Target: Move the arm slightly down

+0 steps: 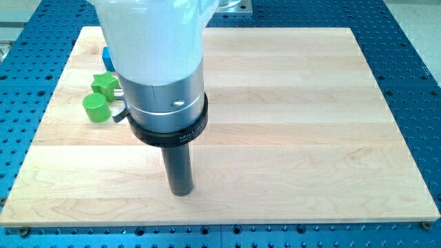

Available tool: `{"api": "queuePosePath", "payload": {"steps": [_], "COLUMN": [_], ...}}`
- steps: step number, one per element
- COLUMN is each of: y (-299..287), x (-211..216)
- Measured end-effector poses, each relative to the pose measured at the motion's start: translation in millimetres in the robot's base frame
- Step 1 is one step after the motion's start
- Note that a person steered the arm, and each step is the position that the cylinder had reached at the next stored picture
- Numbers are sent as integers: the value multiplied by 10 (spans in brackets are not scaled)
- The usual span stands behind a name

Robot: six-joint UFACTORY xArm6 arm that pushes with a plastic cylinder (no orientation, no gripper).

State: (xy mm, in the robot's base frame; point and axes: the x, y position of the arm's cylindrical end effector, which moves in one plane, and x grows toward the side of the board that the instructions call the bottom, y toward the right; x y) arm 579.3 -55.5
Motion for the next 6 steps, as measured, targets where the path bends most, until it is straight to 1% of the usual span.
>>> {"api": "queuePosePath", "payload": {"steps": [6], "y": [0], "x": [109]}}
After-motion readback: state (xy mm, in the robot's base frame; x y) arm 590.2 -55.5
